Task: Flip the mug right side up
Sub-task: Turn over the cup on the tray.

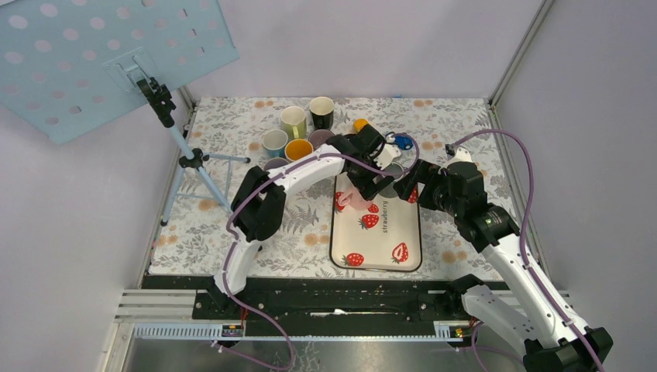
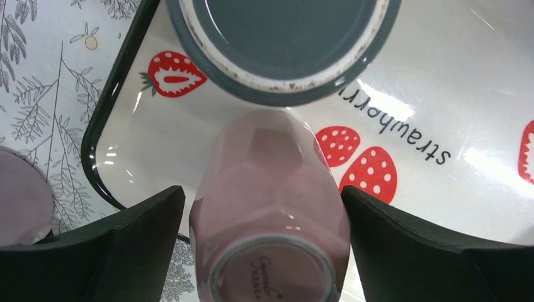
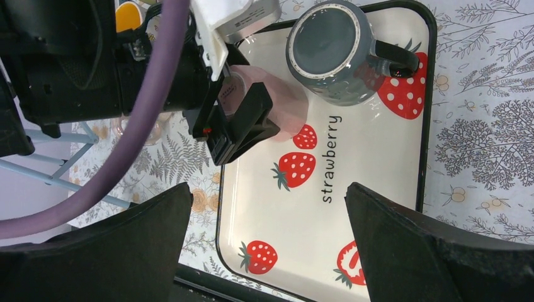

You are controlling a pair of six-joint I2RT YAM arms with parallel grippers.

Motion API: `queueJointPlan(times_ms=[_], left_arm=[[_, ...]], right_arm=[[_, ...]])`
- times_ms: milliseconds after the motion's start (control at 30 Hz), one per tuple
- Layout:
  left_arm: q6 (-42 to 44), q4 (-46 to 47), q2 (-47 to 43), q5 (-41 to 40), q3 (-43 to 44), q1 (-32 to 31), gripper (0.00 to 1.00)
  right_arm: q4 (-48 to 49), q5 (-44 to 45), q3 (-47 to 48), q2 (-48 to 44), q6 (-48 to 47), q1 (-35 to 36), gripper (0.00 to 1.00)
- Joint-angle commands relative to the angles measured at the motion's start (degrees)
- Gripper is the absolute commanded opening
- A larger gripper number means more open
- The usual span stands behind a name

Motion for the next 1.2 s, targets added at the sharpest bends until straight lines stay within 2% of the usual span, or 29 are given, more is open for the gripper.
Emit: queueJointPlan(times_ms=[0,900,1000,1167], left_arm=[[3.23,-4.21,2.70,-0.37,4.98,0.06,0.99],[5.08,-4.76,4.76,0.54,7.64,0.42,0.98],[4.79,-4.93,4.64,0.48,7.64,0.40,0.94],[4.35,-5.11,4.47,0.94,7.64,0.45,0.80]], right_arm=[[0.10,-0.84,1.13,-0.74,-0.34,-0.29,1.00],[-0.47,-1.31,1.20,-0.71,0.29,-0.29,1.00],[-0.36,-1.27,0.97,-0.88,0.46,-0.29,1.00],[-0.38,-1.49,0.77,-0.97,0.52,-0.29,1.00]])
